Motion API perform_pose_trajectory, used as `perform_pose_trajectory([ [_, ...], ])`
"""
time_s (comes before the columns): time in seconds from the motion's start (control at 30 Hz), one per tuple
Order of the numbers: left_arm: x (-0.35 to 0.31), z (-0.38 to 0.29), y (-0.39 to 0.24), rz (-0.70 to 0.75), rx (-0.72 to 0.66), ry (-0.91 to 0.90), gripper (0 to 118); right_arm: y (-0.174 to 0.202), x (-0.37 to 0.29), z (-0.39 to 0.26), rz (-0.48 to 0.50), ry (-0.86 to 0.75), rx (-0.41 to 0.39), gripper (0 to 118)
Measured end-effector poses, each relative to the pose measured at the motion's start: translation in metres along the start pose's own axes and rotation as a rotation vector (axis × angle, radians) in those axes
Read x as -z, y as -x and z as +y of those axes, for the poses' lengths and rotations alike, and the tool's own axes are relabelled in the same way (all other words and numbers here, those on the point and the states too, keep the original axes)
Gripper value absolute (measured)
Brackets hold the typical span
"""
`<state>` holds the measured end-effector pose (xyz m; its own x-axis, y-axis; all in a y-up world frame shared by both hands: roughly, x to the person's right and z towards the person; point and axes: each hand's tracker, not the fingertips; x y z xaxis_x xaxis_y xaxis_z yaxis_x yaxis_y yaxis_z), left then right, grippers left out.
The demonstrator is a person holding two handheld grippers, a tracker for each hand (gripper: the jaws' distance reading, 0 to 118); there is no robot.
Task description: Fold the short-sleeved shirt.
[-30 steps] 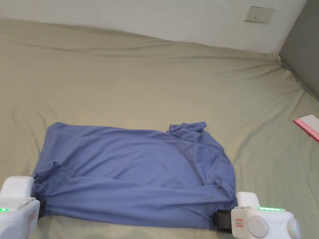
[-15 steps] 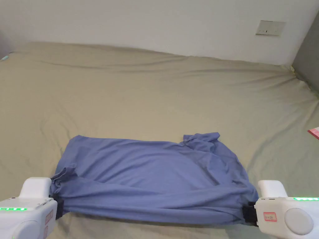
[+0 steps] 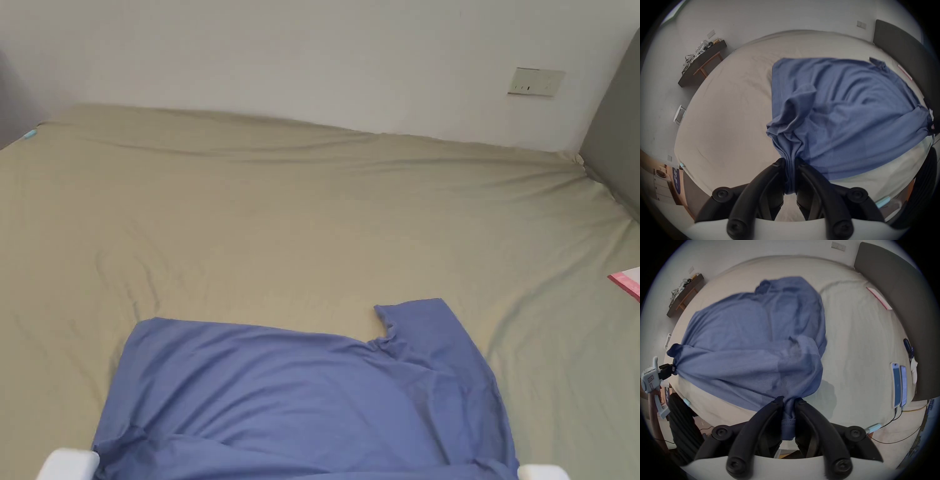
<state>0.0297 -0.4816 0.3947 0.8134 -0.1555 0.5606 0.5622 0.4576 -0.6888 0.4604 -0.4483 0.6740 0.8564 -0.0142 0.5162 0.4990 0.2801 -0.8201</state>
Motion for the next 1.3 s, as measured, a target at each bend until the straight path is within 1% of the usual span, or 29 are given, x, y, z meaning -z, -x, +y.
perform_pose_trajectory([
  [0.1,0.010,-0.006,0.000,-0.011,-0.008,0.027,10,-0.003,0.026,-0.007,-0.004,0.021,0.011,15],
  [0.17,0.015,-0.005,0.001,-0.022,-0.031,0.038,10,-0.007,0.039,-0.008,0.004,0.027,0.033,17],
  [0.2,0.013,-0.003,0.001,-0.021,-0.038,0.034,10,-0.007,0.039,-0.007,0.011,0.024,0.043,21],
  [0.23,0.012,0.000,0.003,-0.028,-0.046,0.037,15,-0.008,0.034,-0.006,-0.006,0.019,0.036,34],
  [0.27,0.010,0.002,0.005,-0.033,-0.055,0.039,27,-0.010,0.030,-0.003,-0.054,0.015,0.017,54],
  [0.3,0.007,0.005,0.008,-0.020,-0.064,0.031,45,-0.014,0.025,0.000,-0.118,0.006,0.001,78],
  [0.33,0.004,0.008,0.013,-0.005,-0.072,0.021,81,-0.017,0.018,0.003,-0.128,-0.025,0.002,99],
  [0.37,-0.001,0.011,0.018,-0.006,-0.083,0.007,105,-0.019,0.005,0.006,-0.132,-0.067,0.016,101],
  [0.4,-0.008,0.016,0.024,-0.028,-0.111,-0.024,117,-0.023,-0.010,0.011,-0.115,-0.120,0.032,101],
  [0.47,-0.031,0.030,0.030,-0.060,-0.171,-0.133,116,-0.024,-0.042,0.023,-0.100,-0.231,0.053,101],
  [0.5,-0.042,0.039,0.033,-0.069,-0.185,-0.175,116,-0.025,-0.062,0.028,-0.106,-0.296,0.048,101],
  [0.57,-0.073,0.057,0.034,-0.053,-0.207,-0.310,116,-0.016,-0.100,0.040,-0.116,-0.442,0.018,101],
  [0.67,-0.124,0.085,0.029,-0.057,-0.195,-0.537,116,0.005,-0.154,0.053,-0.138,-0.647,-0.033,101],
  [0.73,-0.156,0.099,0.020,-0.051,-0.184,-0.665,116,0.024,-0.182,0.061,-0.150,-0.732,-0.091,101],
  [0.77,-0.170,0.105,0.016,-0.045,-0.177,-0.722,116,0.033,-0.192,0.063,-0.171,-0.780,-0.108,101],
  [0.8,-0.184,0.109,0.010,-0.040,-0.162,-0.785,115,0.044,-0.203,0.064,-0.195,-0.840,-0.125,101],
  [0.83,-0.197,0.114,0.004,-0.042,-0.144,-0.826,112,0.056,-0.212,0.063,-0.204,-0.897,-0.146,101],
  [0.87,-0.206,0.117,-0.003,-0.039,-0.127,-0.863,106,0.065,-0.219,0.063,-0.201,-0.937,-0.169,100],
  [0.9,-0.216,0.119,-0.010,-0.030,-0.110,-0.905,94,0.074,-0.224,0.063,-0.194,-0.970,-0.188,96],
  [0.93,-0.224,0.121,-0.018,-0.011,-0.093,-0.936,68,0.084,-0.229,0.063,-0.191,-0.996,-0.195,82],
  [0.97,-0.229,0.123,-0.025,0.002,-0.079,-0.953,68,0.091,-0.231,0.062,-0.189,-1.017,-0.190,82],
  [1.0,-0.233,0.125,-0.032,0.009,-0.060,-0.967,60,0.099,-0.234,0.061,-0.180,-1.046,-0.186,76],
  [1.03,-0.234,0.128,-0.038,0.013,-0.050,-0.967,44,0.104,-0.232,0.061,-0.167,-1.071,-0.182,58],
  [1.07,-0.235,0.129,-0.043,0.013,-0.052,-0.970,26,0.110,-0.231,0.061,-0.174,-1.083,-0.186,26],
  [1.1,-0.235,0.130,-0.048,0.009,-0.051,-0.981,17,0.116,-0.228,0.060,-0.169,-1.100,-0.195,2],
  [1.13,-0.233,0.131,-0.051,0.002,-0.044,-0.988,12,0.120,-0.225,0.061,-0.184,-1.104,-0.206,2],
  [1.2,-0.231,0.135,-0.060,0.002,-0.022,-0.984,0,0.127,-0.220,0.066,-0.181,-1.085,-0.243,2],
  [1.3,-0.220,0.141,-0.068,0.017,0.012,-0.974,0,0.133,-0.213,0.073,-0.192,-1.085,-0.258,2],
])
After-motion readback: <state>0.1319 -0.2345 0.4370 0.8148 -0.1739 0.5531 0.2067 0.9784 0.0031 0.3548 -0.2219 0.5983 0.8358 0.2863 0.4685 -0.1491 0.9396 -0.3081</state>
